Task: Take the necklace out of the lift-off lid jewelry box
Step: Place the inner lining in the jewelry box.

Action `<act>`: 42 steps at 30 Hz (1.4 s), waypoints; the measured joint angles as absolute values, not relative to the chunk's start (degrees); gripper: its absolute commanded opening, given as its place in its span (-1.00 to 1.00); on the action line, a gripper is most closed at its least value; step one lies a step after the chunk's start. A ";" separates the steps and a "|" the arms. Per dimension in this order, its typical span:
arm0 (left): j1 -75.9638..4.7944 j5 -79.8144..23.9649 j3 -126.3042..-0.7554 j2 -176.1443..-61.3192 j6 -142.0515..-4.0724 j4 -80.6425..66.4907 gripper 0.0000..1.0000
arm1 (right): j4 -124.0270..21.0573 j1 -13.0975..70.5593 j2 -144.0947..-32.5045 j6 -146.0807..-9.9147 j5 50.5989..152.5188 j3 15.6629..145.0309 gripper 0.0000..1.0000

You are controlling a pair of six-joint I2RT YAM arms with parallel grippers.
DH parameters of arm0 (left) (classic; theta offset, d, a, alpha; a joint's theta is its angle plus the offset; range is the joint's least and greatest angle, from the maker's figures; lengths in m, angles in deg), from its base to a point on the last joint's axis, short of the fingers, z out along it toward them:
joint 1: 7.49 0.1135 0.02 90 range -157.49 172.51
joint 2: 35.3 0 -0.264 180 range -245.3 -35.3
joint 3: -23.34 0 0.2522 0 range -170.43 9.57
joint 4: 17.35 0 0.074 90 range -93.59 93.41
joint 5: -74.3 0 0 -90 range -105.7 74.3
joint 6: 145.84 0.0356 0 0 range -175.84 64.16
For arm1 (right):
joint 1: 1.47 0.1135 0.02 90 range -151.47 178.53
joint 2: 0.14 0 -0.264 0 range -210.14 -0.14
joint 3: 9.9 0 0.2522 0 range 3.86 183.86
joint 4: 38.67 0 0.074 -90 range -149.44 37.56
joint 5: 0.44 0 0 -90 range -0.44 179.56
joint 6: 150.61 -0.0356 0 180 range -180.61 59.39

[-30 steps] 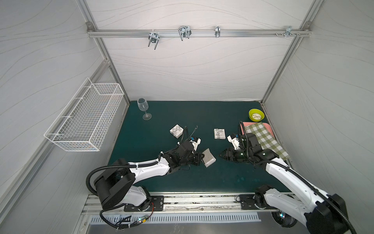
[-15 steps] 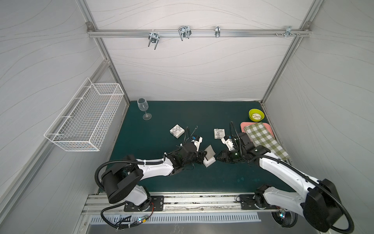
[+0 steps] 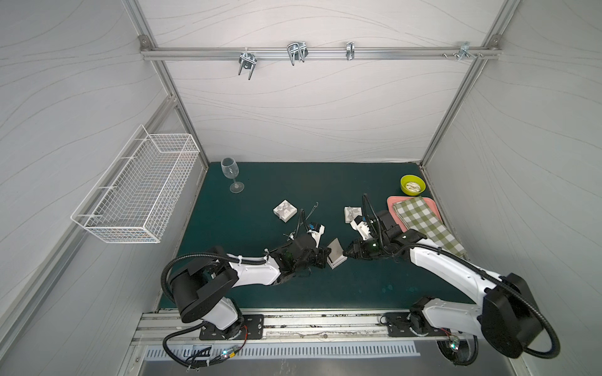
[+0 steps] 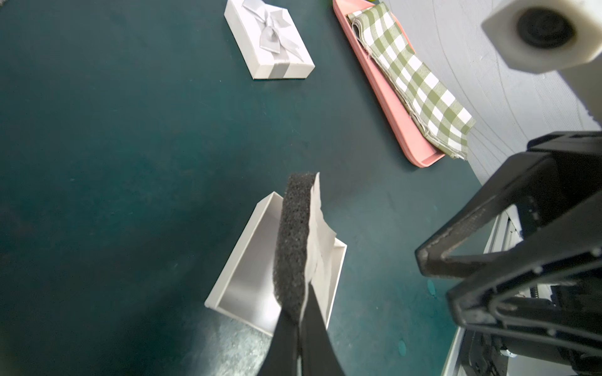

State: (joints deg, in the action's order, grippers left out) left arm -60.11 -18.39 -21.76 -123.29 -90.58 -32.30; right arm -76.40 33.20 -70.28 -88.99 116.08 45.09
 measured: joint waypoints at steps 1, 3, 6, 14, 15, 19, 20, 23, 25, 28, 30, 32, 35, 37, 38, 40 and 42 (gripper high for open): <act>-60.11 -18.57 -21.65 -123.94 -90.61 -32.76 -1.00 | -76.34 33.49 -71.03 -88.91 115.93 45.35 -0.45; -60.11 -19.09 -21.65 -124.99 -90.61 -33.35 -1.00 | -76.25 34.01 -72.27 -88.56 115.67 45.88 -0.53; -60.11 -19.58 -21.65 -126.22 -90.61 -34.34 -1.00 | -75.57 34.76 -73.67 -88.10 115.34 46.36 -0.56; -60.11 -19.75 -21.65 -128.51 -90.58 -35.14 -1.00 | -73.71 35.70 -78.04 -87.81 114.25 48.59 -0.58; -60.11 -19.75 -21.65 -128.77 -90.58 -35.14 -0.96 | -73.36 35.72 -78.92 -87.70 114.14 49.02 -0.58; -60.11 -19.95 -21.67 -129.04 -90.71 -35.56 -0.67 | -72.40 35.89 -82.46 -87.14 113.83 50.75 -0.60; -60.11 -20.14 -21.69 -129.04 -90.54 -35.65 -0.60 | -72.16 36.02 -83.42 -86.98 113.77 51.12 -0.61; -60.13 -20.49 -21.80 -128.86 -90.47 -35.69 -0.48 | -71.81 36.57 -85.69 -86.44 113.50 51.87 -0.62; -60.15 -20.45 -21.80 -128.34 -90.23 -35.06 -0.44 | -71.79 36.90 -86.96 -86.07 113.24 52.35 -0.64; -60.13 -20.34 -21.78 -126.92 -89.64 -32.96 -0.38 | -71.24 37.07 -88.60 -85.56 112.24 52.70 -0.65; -60.15 -20.14 -21.78 -125.63 -89.03 -31.60 -0.32 | -71.11 37.44 -89.67 -85.17 111.67 52.67 -0.66; -60.15 -19.95 -21.78 -124.29 -88.73 -30.16 -0.28 | -70.98 37.86 -90.76 -84.75 111.03 52.67 -0.67; -60.15 -19.40 -21.76 -122.15 -88.14 -28.28 -0.27 | -70.89 38.25 -92.45 -84.47 110.27 52.70 -0.69; -60.15 -19.07 -21.74 -120.40 -87.65 -26.42 -0.27 | -70.92 38.45 -93.23 -84.25 109.77 52.67 -0.69; -60.15 -18.85 -21.67 -119.27 -87.46 -25.44 -0.26 | -70.92 38.60 -93.37 -84.14 109.50 52.67 -0.69; -60.15 -18.13 -21.65 -117.06 -87.26 -23.39 -0.25 | -70.96 39.06 -93.37 -84.03 109.00 52.72 -0.69; -60.15 -17.06 -21.63 -114.22 -86.91 -20.96 -0.24 | -71.53 39.74 -93.34 -83.66 108.19 53.22 -0.64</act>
